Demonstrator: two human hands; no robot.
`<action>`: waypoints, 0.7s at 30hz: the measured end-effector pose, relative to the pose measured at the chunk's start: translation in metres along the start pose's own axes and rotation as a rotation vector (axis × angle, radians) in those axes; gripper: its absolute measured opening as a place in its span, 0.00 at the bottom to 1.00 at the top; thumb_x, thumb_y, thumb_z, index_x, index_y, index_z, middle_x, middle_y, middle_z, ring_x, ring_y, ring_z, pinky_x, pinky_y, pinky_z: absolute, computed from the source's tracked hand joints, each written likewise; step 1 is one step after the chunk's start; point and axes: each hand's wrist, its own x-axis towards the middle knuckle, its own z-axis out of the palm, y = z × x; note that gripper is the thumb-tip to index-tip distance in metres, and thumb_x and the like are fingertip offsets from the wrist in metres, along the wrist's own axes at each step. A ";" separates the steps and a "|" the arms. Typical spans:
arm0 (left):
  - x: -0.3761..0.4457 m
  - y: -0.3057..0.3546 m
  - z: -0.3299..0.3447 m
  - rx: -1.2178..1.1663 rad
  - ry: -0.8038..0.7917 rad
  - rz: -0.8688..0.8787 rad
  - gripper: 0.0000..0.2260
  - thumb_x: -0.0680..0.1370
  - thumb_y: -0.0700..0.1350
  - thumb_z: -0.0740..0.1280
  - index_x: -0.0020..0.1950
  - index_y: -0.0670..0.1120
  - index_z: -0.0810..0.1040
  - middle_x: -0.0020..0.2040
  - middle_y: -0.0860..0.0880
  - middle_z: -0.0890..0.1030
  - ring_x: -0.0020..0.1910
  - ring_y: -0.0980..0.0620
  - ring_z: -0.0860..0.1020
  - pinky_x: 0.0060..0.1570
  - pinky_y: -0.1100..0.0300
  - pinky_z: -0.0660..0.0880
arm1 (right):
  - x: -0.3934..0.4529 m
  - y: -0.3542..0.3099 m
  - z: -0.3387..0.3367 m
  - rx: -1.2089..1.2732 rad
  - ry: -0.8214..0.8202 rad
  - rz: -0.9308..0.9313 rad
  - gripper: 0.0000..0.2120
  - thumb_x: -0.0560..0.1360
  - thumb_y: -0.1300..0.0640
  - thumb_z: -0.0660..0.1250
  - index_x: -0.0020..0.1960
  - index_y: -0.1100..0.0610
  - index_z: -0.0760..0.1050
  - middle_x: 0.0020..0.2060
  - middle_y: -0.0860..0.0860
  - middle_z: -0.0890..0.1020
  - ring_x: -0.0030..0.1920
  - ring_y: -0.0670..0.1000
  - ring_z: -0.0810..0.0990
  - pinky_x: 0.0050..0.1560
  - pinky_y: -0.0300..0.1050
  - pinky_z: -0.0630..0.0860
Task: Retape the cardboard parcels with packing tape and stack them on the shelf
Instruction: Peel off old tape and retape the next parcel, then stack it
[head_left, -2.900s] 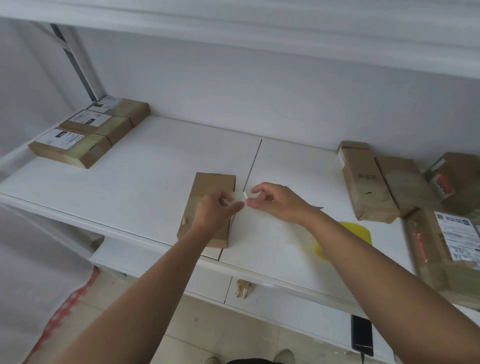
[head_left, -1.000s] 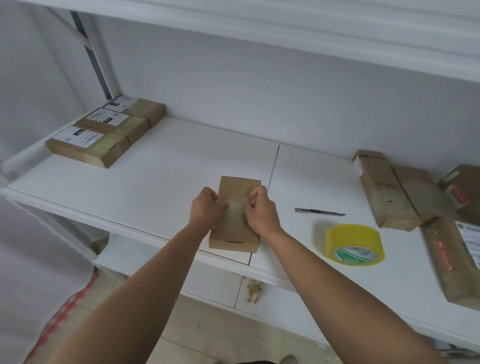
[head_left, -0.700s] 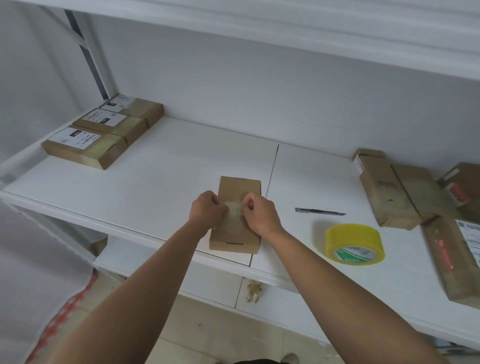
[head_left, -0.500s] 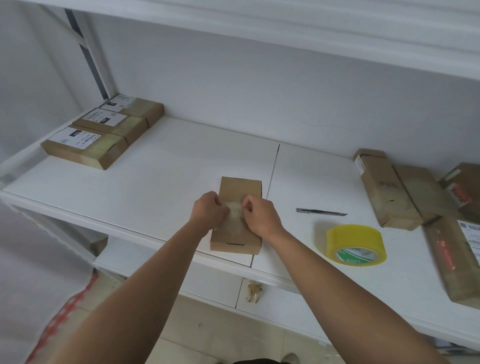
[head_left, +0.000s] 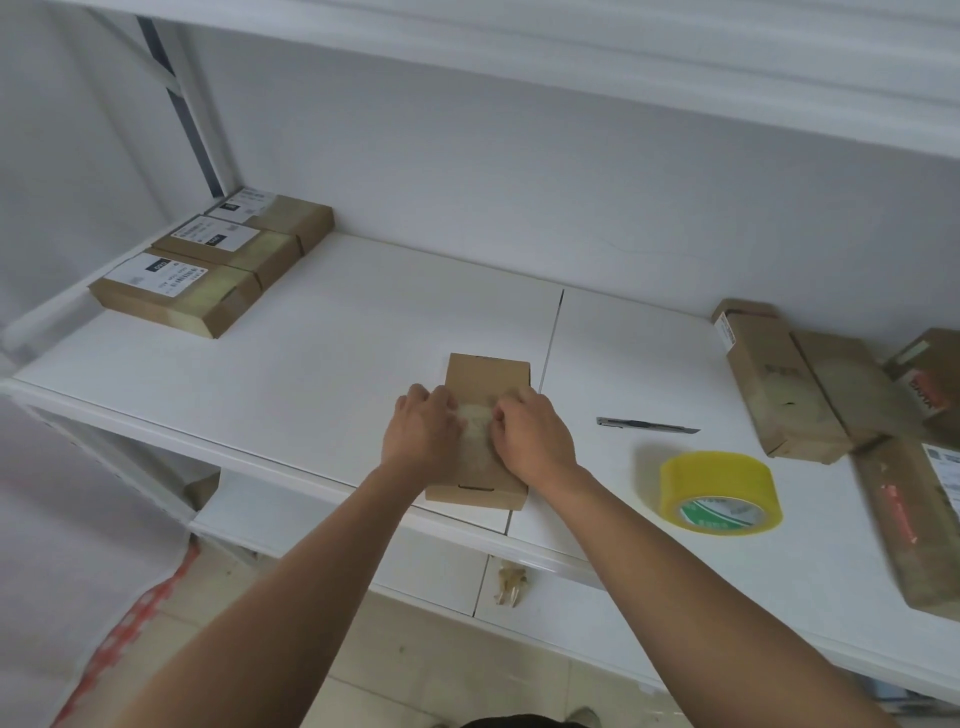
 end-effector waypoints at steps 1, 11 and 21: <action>-0.004 0.000 0.003 0.062 0.100 0.150 0.09 0.77 0.39 0.67 0.56 0.42 0.78 0.53 0.42 0.75 0.52 0.40 0.75 0.47 0.50 0.73 | -0.002 0.002 0.001 -0.037 0.037 -0.044 0.10 0.80 0.57 0.58 0.51 0.60 0.77 0.52 0.56 0.76 0.51 0.59 0.74 0.44 0.50 0.73; -0.029 -0.011 0.021 0.241 -0.024 0.490 0.26 0.82 0.54 0.52 0.69 0.39 0.76 0.69 0.42 0.77 0.67 0.45 0.76 0.65 0.49 0.74 | -0.027 0.021 0.008 -0.050 -0.102 -0.271 0.24 0.84 0.52 0.48 0.75 0.59 0.66 0.74 0.52 0.69 0.75 0.54 0.65 0.70 0.53 0.67; -0.037 -0.015 0.024 0.350 -0.133 0.475 0.37 0.81 0.63 0.34 0.81 0.41 0.55 0.81 0.43 0.55 0.80 0.48 0.52 0.76 0.55 0.45 | -0.039 0.023 0.006 -0.191 -0.262 -0.229 0.27 0.85 0.46 0.40 0.82 0.54 0.46 0.81 0.47 0.47 0.80 0.47 0.43 0.78 0.53 0.45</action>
